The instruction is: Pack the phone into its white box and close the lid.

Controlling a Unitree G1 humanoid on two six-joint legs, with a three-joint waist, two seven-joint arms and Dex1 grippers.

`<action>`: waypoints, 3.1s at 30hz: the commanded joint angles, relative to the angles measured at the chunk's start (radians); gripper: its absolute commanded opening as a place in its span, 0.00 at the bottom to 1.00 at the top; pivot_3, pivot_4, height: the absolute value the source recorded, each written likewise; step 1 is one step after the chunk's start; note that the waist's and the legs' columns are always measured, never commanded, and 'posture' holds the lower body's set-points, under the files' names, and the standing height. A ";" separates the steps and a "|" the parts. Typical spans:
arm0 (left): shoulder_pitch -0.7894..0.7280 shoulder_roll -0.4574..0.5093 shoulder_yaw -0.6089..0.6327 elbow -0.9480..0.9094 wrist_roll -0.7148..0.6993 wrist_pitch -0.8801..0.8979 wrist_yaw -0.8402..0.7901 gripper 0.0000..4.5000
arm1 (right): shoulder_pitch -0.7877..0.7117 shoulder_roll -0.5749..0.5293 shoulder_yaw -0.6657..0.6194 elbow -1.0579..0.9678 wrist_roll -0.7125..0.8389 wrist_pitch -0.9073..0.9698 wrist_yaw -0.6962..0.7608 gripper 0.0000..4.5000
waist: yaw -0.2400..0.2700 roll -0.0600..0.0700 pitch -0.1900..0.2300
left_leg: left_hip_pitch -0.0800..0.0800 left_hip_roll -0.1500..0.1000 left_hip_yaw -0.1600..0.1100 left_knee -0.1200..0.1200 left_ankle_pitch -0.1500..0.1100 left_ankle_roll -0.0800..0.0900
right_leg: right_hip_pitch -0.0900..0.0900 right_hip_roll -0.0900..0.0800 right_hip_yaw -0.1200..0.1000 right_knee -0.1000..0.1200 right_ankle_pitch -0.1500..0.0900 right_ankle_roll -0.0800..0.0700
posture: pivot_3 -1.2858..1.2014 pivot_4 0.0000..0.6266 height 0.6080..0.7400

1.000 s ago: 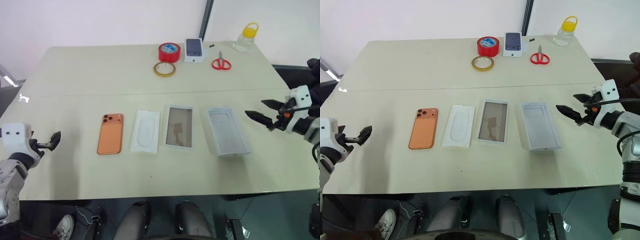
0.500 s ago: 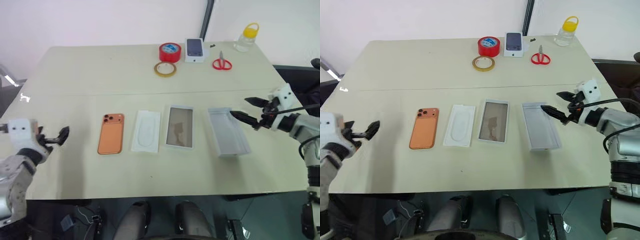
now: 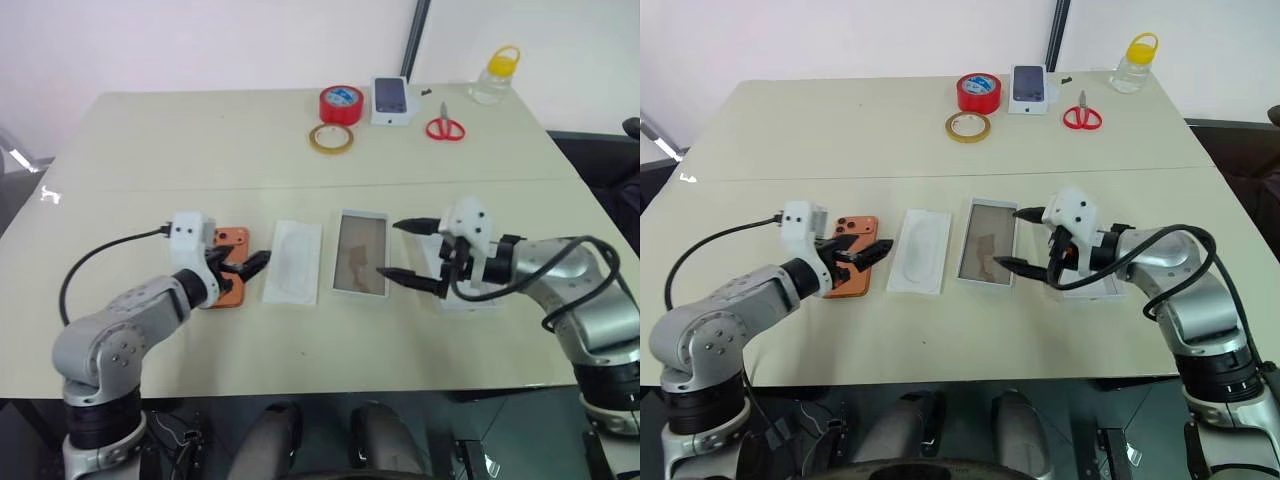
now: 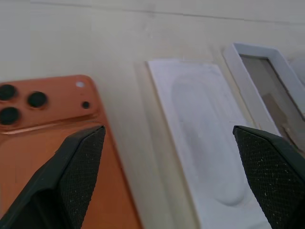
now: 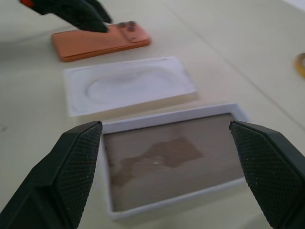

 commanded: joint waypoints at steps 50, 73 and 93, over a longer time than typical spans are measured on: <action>-0.351 -0.154 0.412 0.222 0.098 0.263 0.063 0.00 | -0.224 0.213 0.516 0.139 -0.360 -0.112 -0.006 0.01 | -0.005 -0.002 0.001 | 0.000 0.000 0.000 0.000 0.001 -0.002 | -0.001 0.001 -0.001 0.001 0.000 0.000 | 0.52 0.24 1.00; -0.362 -0.251 0.419 0.150 0.070 0.320 0.091 0.00 | -0.219 0.232 0.285 0.068 -0.247 -0.046 0.053 0.86 | -0.001 -0.004 0.001 | 0.000 -0.001 -0.001 0.000 0.001 -0.002 | 0.000 0.000 -0.001 0.000 0.000 0.000 | 0.52 0.24 1.00; -0.219 -0.328 0.274 0.107 -0.099 0.320 0.294 0.00 | -0.177 0.112 0.175 0.153 -0.237 -0.095 0.023 0.86 | -0.001 -0.004 0.001 | 0.000 0.000 -0.001 0.000 0.001 -0.002 | -0.001 0.001 -0.001 0.001 0.000 0.000 | 0.52 0.24 1.00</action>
